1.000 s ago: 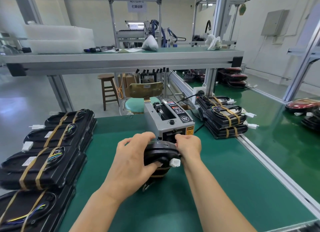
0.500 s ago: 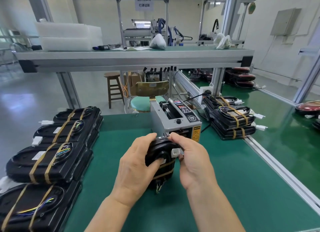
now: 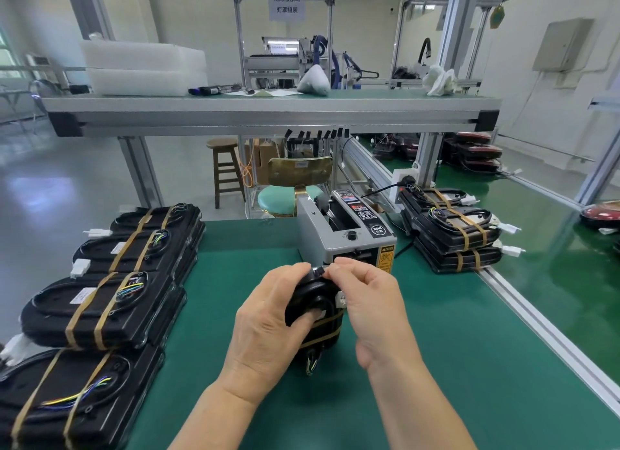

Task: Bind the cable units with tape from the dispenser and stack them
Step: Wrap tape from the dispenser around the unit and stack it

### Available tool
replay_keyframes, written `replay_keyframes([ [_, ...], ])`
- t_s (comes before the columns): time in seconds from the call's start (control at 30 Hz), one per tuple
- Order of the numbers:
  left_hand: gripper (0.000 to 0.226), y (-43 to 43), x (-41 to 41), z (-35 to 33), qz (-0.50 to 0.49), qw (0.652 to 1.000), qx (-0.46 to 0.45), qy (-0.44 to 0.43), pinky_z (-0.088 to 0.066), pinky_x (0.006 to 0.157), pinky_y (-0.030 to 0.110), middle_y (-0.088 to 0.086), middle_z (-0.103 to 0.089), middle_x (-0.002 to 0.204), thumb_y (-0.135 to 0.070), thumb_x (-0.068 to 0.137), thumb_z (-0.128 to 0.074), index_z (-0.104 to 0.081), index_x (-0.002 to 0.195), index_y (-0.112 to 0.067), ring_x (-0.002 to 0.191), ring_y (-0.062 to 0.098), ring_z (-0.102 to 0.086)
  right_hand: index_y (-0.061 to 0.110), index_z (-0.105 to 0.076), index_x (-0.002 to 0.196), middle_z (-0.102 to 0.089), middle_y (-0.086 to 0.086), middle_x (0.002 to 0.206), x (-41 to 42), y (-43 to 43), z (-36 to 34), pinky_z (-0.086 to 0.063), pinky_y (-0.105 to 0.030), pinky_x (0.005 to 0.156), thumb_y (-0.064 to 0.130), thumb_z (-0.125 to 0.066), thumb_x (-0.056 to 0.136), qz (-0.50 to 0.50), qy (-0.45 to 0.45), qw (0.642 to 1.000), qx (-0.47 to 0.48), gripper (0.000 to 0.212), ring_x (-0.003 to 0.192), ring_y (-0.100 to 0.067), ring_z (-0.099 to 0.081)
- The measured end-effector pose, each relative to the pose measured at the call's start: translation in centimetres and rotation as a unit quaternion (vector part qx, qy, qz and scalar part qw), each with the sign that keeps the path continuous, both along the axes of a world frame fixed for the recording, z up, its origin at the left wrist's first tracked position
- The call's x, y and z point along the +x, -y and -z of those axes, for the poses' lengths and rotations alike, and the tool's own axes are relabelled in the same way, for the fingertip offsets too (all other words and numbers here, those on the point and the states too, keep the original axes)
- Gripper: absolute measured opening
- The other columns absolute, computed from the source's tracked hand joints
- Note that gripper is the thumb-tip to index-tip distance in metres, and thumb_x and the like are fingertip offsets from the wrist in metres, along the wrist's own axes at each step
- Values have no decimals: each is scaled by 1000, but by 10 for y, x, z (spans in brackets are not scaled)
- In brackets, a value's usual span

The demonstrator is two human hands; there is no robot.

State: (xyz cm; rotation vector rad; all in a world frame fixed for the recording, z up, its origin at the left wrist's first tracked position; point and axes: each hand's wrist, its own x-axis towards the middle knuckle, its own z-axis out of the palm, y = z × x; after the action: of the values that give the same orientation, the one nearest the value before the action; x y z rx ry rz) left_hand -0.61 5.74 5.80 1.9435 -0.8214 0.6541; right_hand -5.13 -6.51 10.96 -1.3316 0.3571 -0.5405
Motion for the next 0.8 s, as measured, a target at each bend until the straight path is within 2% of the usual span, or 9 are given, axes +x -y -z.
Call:
replay_keyframes([
  [0.17, 63, -1, 0, -1, 5, 1000, 10, 11, -45, 91, 17, -16, -58, 117, -13, 71, -77, -53, 126, -33, 103, 6, -58, 18, -72, 54, -70, 23, 76, -1, 2, 1, -42, -3, 58, 8, -70, 85, -15, 0, 1000, 2, 33, 71, 9, -60],
  [0.27, 61, -1, 0, -3, 6, 1000, 16, 19, -44, 90, 13, -18, -56, 115, -13, 71, -77, -56, 124, -34, 102, 4, -57, 16, -72, 54, -69, 21, 72, -1, 3, 2, -42, -4, 55, 6, -69, 85, -21, 3, 1000, 2, 32, 65, 10, -58],
  [0.33, 64, -1, 0, -3, 4, 999, 23, 22, -44, 88, 14, -17, -55, 113, -10, 70, -80, -56, 125, -36, 99, 4, -57, 14, -73, 56, -69, 17, 75, -1, 3, 2, -43, -5, 55, 6, -69, 85, -19, 4, 1000, 1, 30, 65, 8, -59],
  [0.5, 75, -1, -2, -2, 5, 999, 17, 30, -49, 85, 27, -12, -57, 115, -3, 68, -83, -52, 127, -37, 98, 12, -60, 18, -73, 55, -70, 13, 88, -1, 3, 2, -42, -4, 57, 9, -70, 85, -15, -1, 1000, -8, 31, 76, 3, -61],
  [0.57, 75, -1, -1, -1, 3, 999, 21, 33, -51, 84, 31, -10, -57, 115, -2, 69, -83, -52, 128, -37, 97, 14, -60, 18, -74, 56, -70, 11, 91, -2, 3, 2, -43, -4, 57, 9, -70, 85, -16, -1, 1000, -6, 30, 74, 3, -61],
  [0.7, 72, -1, -2, -1, -1, 999, 21, 33, -51, 83, 31, -8, -58, 114, -1, 69, -83, -56, 125, -35, 96, 14, -60, 22, -75, 60, -71, 7, 95, -3, 2, 2, -44, -5, 60, 11, -71, 85, -11, 0, 1000, -5, 28, 82, -2, -63],
  [0.8, 71, 0, -2, -1, -2, 999, 22, 35, -50, 82, 30, -7, -58, 113, 0, 68, -82, -56, 125, -34, 94, 14, -60, 29, -76, 65, -71, 3, 102, -3, 2, 4, -45, -10, 69, 14, -70, 86, -6, 7, 1000, -11, 27, 89, -5, -64],
])
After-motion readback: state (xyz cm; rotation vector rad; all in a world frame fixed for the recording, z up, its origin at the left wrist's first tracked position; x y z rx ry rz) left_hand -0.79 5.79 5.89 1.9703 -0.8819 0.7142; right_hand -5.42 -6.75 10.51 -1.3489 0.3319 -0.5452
